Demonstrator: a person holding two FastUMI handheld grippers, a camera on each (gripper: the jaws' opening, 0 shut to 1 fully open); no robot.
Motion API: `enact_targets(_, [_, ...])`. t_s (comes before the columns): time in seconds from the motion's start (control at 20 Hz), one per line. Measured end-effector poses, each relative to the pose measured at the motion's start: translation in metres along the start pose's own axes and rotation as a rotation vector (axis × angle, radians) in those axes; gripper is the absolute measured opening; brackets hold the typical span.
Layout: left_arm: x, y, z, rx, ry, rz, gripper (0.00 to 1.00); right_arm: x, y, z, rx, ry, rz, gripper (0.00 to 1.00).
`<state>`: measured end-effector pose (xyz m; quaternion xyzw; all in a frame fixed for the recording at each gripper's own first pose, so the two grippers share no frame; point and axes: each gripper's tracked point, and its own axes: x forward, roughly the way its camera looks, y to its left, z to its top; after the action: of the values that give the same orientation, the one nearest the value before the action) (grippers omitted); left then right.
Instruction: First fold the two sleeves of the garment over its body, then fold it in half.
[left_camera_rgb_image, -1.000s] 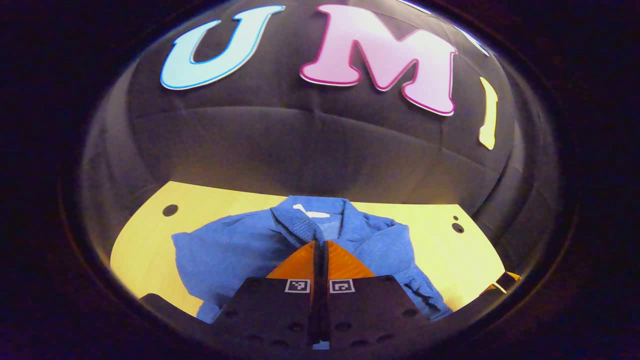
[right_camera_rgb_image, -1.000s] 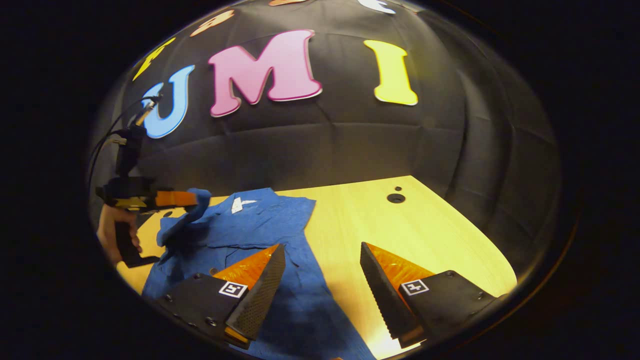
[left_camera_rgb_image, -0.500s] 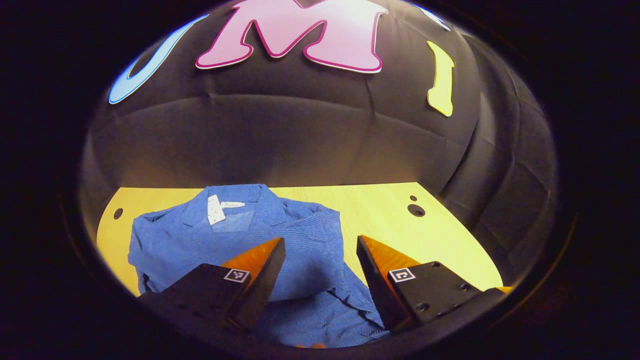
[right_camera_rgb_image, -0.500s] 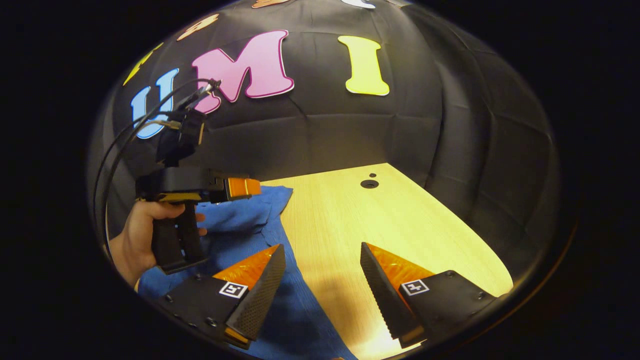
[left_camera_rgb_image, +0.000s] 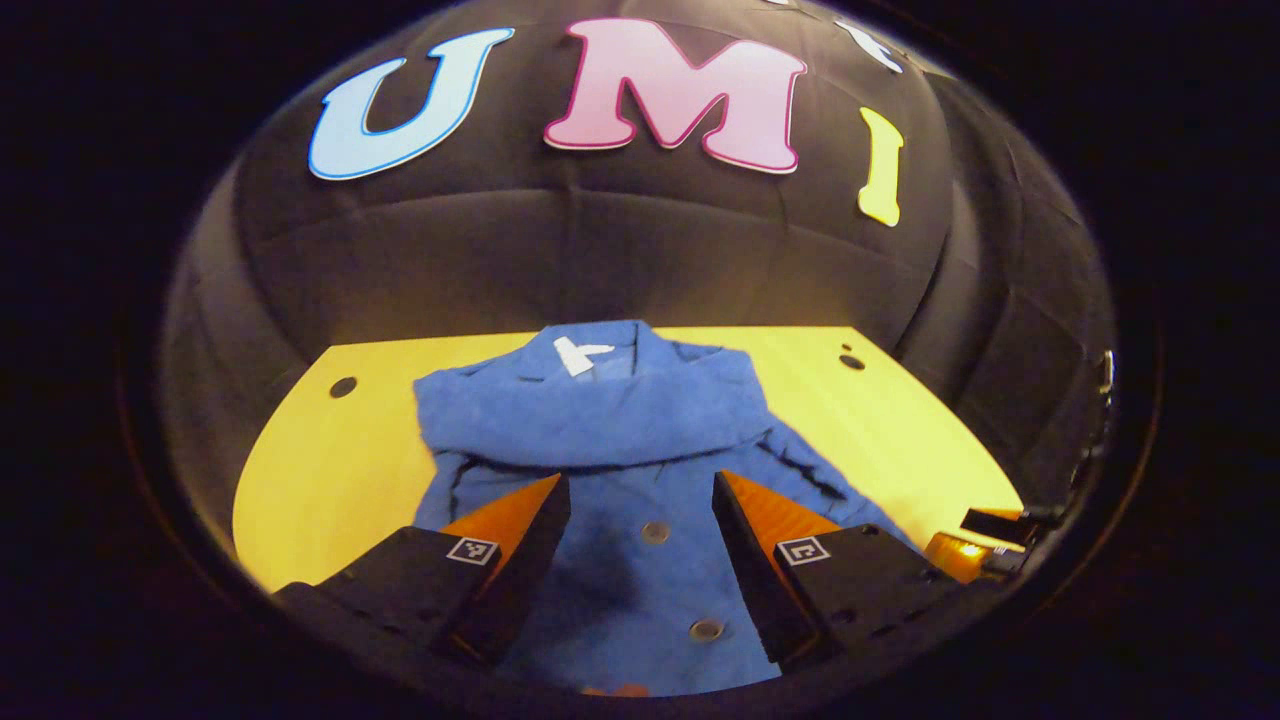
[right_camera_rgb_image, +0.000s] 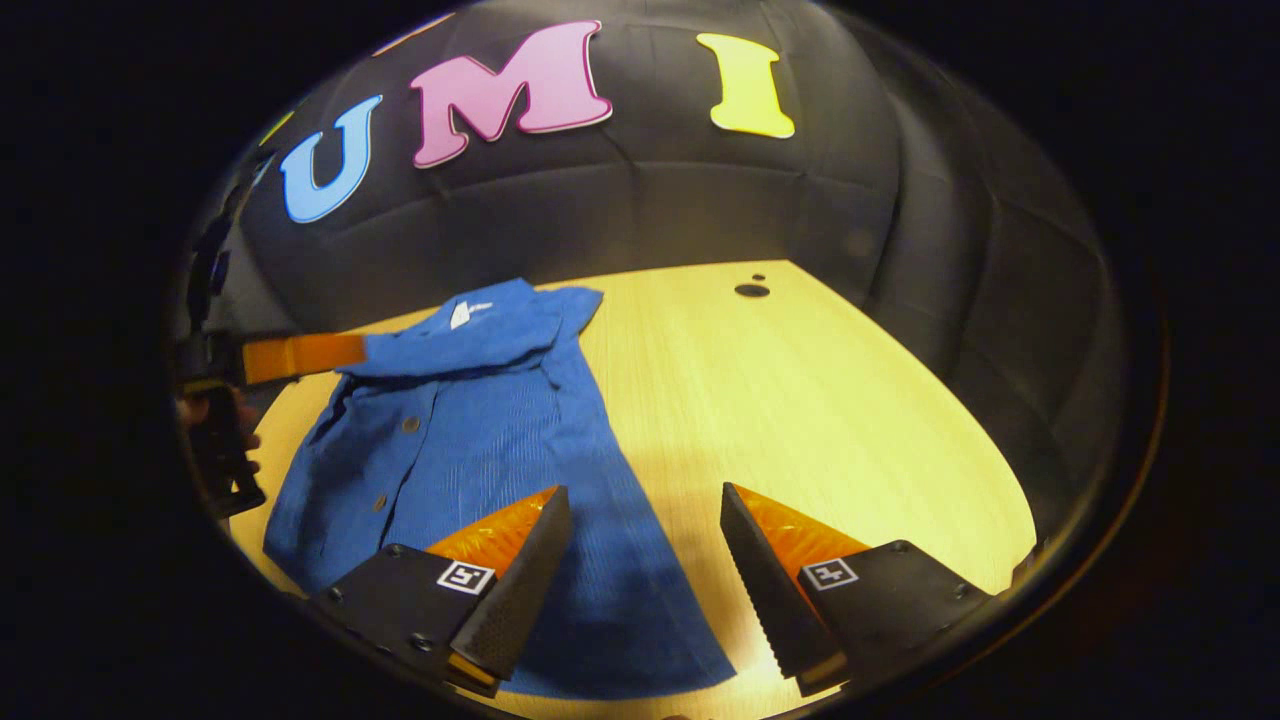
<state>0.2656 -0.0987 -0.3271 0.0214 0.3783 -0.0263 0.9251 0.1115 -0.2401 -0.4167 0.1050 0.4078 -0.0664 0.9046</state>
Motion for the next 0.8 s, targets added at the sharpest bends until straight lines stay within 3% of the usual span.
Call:
enact_targets(0.15, [-0.062, 0.058, -0.080, 0.050, 0.093, 0.106, 0.84, -0.021, -0.015, -0.029, -0.047, 0.063, -0.052, 0.96])
enact_targets(0.25, [-0.094, 0.091, -0.142, 0.070, 0.222, 0.168, 0.83, -0.032, -0.025, -0.053, -0.056, 0.116, -0.085, 0.96])
enact_targets(0.35, [-0.109, 0.093, -0.178, 0.007, 0.287, 0.157, 0.84, -0.034, -0.025, -0.073, -0.042, 0.165, -0.093, 0.96])
enact_targets(0.4, [-0.114, 0.089, -0.183, -0.033, 0.297, 0.140, 0.84, -0.035, -0.025, -0.080, -0.041, 0.185, -0.100, 0.92])
enact_targets(0.45, [-0.114, 0.086, -0.189, -0.061, 0.300, 0.134, 0.83, -0.037, -0.026, -0.087, -0.042, 0.207, -0.106, 0.96])
enact_targets(0.65, [-0.108, 0.102, -0.211, -0.126, 0.313, 0.170, 0.84, -0.038, -0.026, -0.086, -0.028, 0.204, -0.124, 0.96])
enact_targets(0.8, [-0.105, 0.099, -0.212, -0.203, 0.304, 0.140, 0.83, -0.038, -0.024, -0.087, -0.029, 0.233, -0.125, 0.96])
